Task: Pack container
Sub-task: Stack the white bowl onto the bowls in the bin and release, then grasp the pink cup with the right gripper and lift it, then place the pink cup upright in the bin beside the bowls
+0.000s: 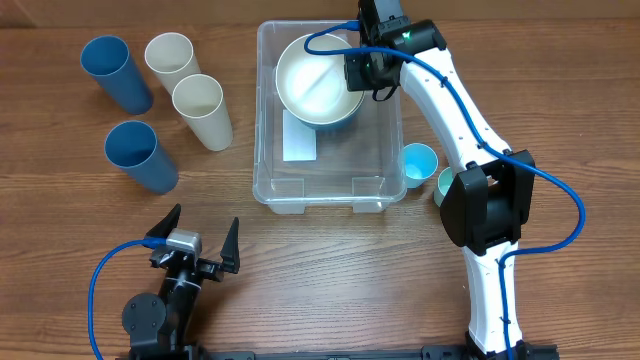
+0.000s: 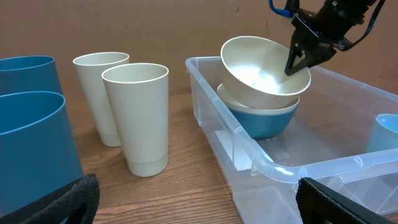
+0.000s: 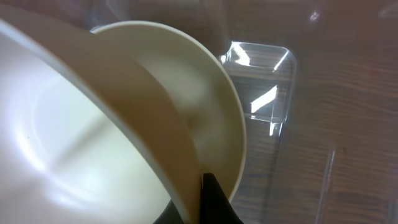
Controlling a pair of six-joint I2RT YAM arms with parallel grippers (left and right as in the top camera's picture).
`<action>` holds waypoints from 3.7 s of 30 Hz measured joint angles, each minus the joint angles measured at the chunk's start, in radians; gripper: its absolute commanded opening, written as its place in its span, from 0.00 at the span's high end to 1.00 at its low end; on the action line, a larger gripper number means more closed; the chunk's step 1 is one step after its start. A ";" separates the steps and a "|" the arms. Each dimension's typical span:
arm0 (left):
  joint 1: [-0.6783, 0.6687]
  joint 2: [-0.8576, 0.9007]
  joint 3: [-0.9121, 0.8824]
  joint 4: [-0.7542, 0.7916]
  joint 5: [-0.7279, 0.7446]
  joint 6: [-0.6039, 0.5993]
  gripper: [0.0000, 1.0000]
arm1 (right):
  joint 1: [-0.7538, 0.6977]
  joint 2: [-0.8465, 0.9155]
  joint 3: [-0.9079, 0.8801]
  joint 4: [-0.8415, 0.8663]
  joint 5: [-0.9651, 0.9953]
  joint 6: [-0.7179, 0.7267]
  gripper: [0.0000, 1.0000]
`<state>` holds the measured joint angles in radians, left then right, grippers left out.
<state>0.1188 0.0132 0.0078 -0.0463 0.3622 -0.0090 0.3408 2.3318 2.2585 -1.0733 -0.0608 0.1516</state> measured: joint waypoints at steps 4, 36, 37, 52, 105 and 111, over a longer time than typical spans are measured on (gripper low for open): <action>0.000 0.000 0.000 0.000 0.000 0.000 0.00 | -0.003 0.000 -0.002 0.006 0.013 0.002 0.00; 0.000 0.000 0.000 0.000 0.000 0.000 0.00 | -0.554 -0.006 0.048 -0.602 -0.005 0.079 0.03; 0.000 0.000 0.000 0.000 0.000 0.000 0.00 | -0.554 -0.006 0.036 -0.602 0.002 0.080 0.03; 0.000 0.000 0.000 0.000 0.000 0.000 0.00 | -0.543 -0.006 -0.236 -0.379 0.024 0.061 0.83; 0.000 0.000 0.000 0.000 0.000 0.000 0.00 | 0.098 -0.026 0.389 -0.615 -0.050 0.023 0.96; 0.000 0.000 0.000 0.000 0.000 0.000 0.00 | 0.098 -0.027 0.128 -0.478 -0.036 0.016 0.96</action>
<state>0.1188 0.0132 0.0078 -0.0463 0.3622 -0.0090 0.4389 2.3047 2.3867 -1.5513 -0.0967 0.1680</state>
